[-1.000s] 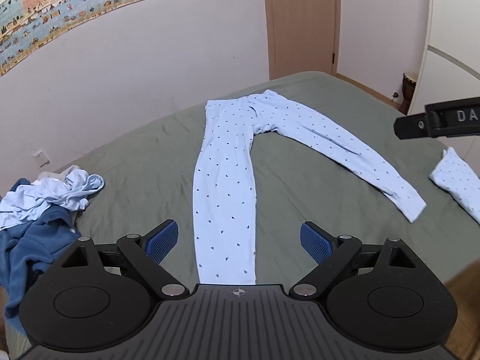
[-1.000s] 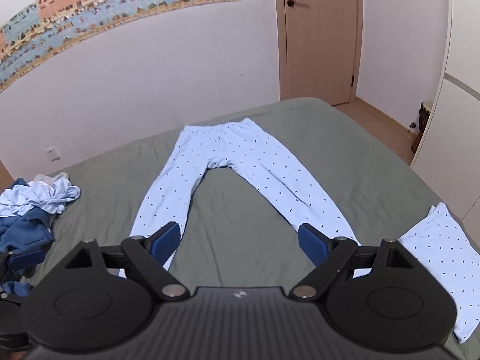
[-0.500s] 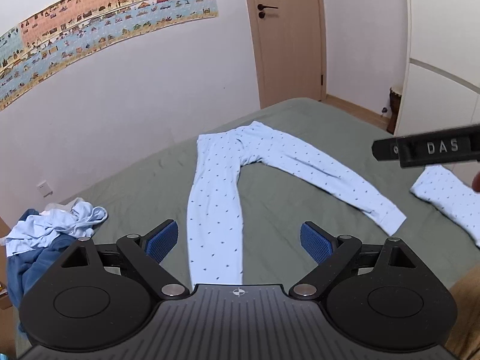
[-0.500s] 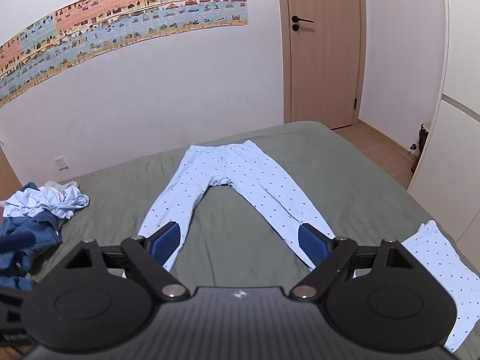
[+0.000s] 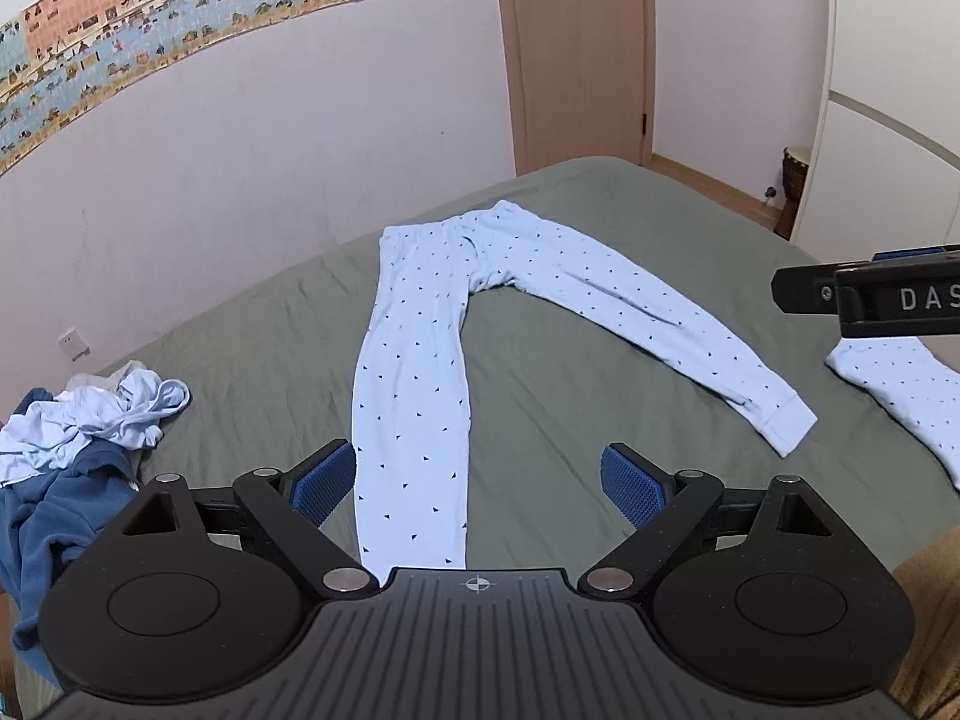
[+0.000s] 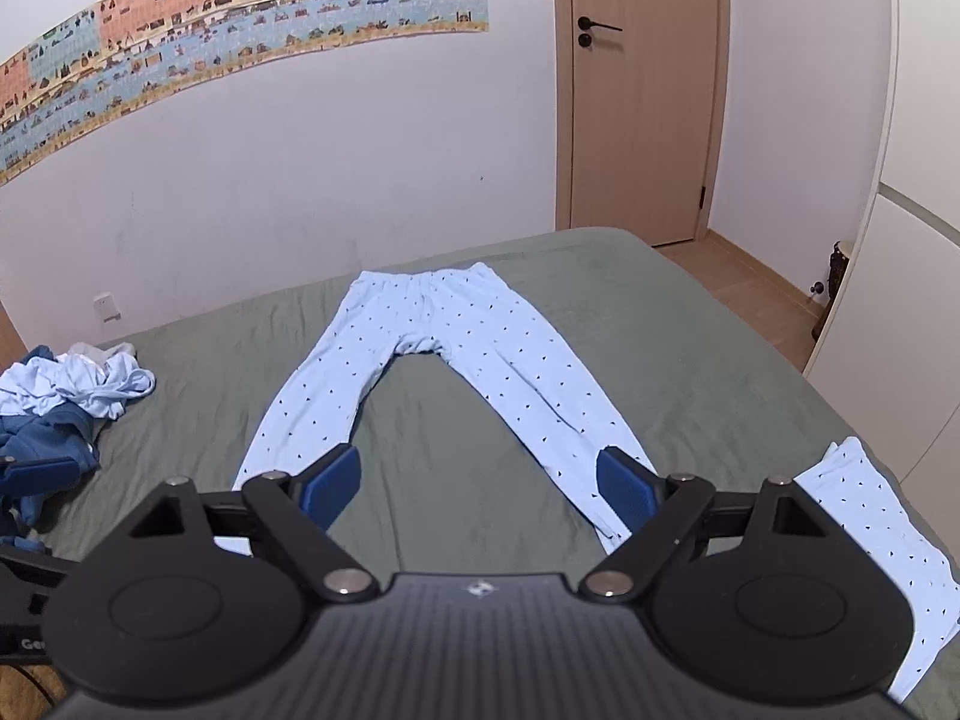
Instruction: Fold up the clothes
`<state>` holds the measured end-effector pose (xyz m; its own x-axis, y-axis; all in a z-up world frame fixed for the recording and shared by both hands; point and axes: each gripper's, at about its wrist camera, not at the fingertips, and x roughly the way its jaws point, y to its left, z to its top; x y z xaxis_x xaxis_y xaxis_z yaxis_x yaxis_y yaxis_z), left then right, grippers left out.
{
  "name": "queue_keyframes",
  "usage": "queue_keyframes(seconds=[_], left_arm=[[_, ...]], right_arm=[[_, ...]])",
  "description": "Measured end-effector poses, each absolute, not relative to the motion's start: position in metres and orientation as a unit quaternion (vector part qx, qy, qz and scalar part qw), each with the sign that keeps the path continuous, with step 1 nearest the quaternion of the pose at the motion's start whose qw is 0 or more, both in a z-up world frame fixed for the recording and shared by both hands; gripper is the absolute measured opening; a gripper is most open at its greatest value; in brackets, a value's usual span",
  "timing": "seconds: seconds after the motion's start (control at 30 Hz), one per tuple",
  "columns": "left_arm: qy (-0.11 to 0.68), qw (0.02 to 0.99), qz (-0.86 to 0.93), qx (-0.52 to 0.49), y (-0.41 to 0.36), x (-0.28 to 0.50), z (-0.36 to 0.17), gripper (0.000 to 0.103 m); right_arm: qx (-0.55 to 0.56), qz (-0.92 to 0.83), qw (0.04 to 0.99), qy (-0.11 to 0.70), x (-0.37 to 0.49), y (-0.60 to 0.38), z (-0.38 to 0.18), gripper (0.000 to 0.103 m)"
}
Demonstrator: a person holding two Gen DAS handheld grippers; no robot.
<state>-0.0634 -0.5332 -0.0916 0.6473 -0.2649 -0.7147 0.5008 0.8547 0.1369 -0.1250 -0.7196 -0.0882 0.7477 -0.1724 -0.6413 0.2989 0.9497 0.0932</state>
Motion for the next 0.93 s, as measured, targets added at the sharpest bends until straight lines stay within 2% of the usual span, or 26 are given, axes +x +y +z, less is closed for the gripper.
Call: queue_keyframes(seconds=[0.4,0.93], left_arm=[[0.379,0.893,-0.192,0.15,-0.513,-0.078,-0.102,0.09],[0.369,0.894,-0.201,0.153,-0.52,-0.08,-0.101,0.09]], right_arm=[[0.077,-0.127,0.931,0.333,-0.155,-0.7,-0.095,0.088],[0.073,-0.122,0.929,0.341,-0.147,-0.697,-0.099,0.088]])
